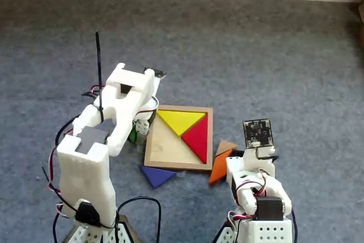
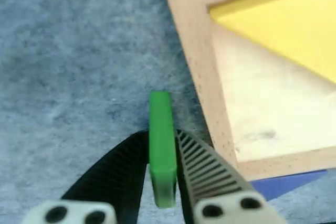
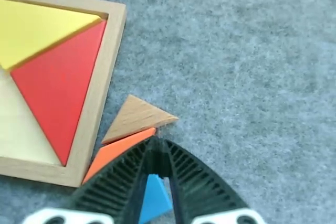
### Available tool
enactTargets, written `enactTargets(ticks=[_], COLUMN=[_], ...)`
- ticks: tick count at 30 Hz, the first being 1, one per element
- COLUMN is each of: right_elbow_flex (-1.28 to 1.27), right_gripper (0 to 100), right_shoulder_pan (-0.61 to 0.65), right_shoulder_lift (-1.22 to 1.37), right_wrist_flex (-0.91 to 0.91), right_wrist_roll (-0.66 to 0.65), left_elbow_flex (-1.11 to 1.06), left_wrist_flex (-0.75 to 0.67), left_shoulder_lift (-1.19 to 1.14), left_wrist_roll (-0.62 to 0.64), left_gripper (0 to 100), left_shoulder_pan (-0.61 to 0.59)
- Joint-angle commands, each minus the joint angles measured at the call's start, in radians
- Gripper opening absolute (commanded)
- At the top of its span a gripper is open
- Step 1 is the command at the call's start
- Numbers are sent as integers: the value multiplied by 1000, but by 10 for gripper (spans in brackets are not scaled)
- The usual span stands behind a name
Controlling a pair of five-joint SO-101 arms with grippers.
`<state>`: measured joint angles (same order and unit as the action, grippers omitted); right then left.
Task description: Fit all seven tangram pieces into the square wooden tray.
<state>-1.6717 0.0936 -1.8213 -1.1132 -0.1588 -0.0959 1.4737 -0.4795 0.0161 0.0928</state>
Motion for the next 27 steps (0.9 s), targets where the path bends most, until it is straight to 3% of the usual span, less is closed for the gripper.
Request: enactTargets(ticks=[1, 8, 15, 22, 27], right_elbow_flex=[-116, -116, -116, -116, -116], right_gripper=[20, 20, 20, 20, 20], right_shoulder_pan=[-15, -15, -15, -15, -15], right_shoulder_lift=[-12, -12, -12, -12, -12], right_wrist_flex=[-2, -2, -2, -2, -2], right_wrist_roll=[-12, -12, -12, -12, -12], left_elbow_flex=[36, 25, 22, -27, -133], left_wrist_flex=[-18, 25, 130, 117, -17], left_shoulder_lift=[1, 166, 378, 378, 377], left_wrist_roll=[5, -52, -61, -64, -61], left_gripper=[5, 5, 5, 5, 5], left_shoulder_pan=[-4, 21, 229, 394, 426])
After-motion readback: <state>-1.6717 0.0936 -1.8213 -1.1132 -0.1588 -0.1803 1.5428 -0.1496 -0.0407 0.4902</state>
